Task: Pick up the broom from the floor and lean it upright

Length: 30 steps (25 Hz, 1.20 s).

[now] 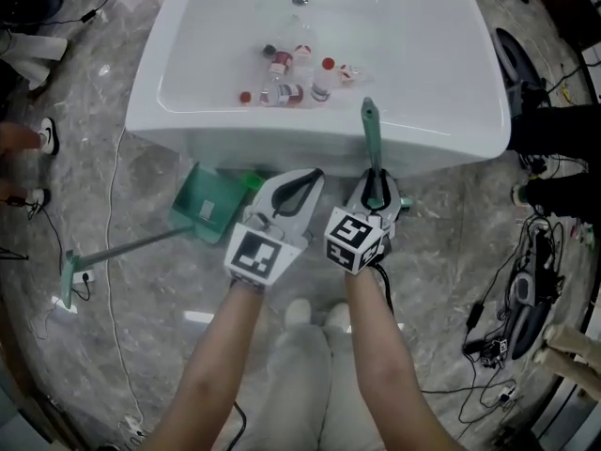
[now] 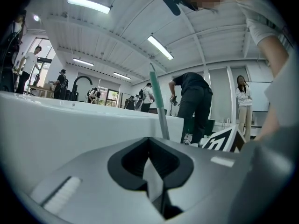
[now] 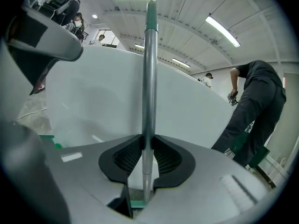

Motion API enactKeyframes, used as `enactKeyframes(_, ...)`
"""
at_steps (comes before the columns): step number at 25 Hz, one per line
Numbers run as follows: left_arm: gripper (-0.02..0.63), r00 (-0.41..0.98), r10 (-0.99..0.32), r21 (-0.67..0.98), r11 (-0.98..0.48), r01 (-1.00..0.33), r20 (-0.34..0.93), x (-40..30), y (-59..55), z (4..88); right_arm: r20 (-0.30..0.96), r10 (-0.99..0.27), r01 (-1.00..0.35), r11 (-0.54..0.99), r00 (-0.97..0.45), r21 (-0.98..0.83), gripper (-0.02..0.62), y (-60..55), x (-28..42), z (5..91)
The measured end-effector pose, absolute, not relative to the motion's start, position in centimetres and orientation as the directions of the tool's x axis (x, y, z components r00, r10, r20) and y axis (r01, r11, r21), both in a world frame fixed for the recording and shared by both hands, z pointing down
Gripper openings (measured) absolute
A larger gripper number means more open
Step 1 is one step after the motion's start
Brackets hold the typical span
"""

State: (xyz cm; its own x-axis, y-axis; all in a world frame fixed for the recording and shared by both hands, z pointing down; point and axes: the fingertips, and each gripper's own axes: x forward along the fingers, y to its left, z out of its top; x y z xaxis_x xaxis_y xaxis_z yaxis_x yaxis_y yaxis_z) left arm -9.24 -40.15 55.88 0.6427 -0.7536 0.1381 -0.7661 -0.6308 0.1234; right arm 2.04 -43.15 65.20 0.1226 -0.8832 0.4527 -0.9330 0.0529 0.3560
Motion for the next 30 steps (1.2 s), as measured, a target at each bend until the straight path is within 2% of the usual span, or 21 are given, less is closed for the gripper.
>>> enactKeyframes(5,0.0,0.633,-0.759,0.13,-0.62,-0.774,0.154,-9.6,-39.9,56.4,0.479,-0.871,-0.935,0.07,0.112,0.347,0.071,-44.6,2.2,65.7)
enactKeyframes(9,0.0,0.634,-0.755,0.129,-0.621,-0.773,0.167,-9.3,-39.5,56.8,0.503,-0.863,-0.938,0.13,0.054,0.323,0.216,-44.9,1.7,66.2)
enactKeyframes(13,0.0,0.634,-0.752,0.131,-0.62,-0.773,0.178,-8.5,-39.2,57.0,0.505,-0.863,-0.933,0.164,0.022,0.32,0.273,-44.7,1.7,66.2)
enactKeyframes(30,0.0,0.613,-0.761,0.102,-0.607,-0.788,0.212,-7.2,-41.1,57.2,0.537,-0.828,-0.878,0.368,-0.16,0.306,0.275,-43.3,-0.4,66.9)
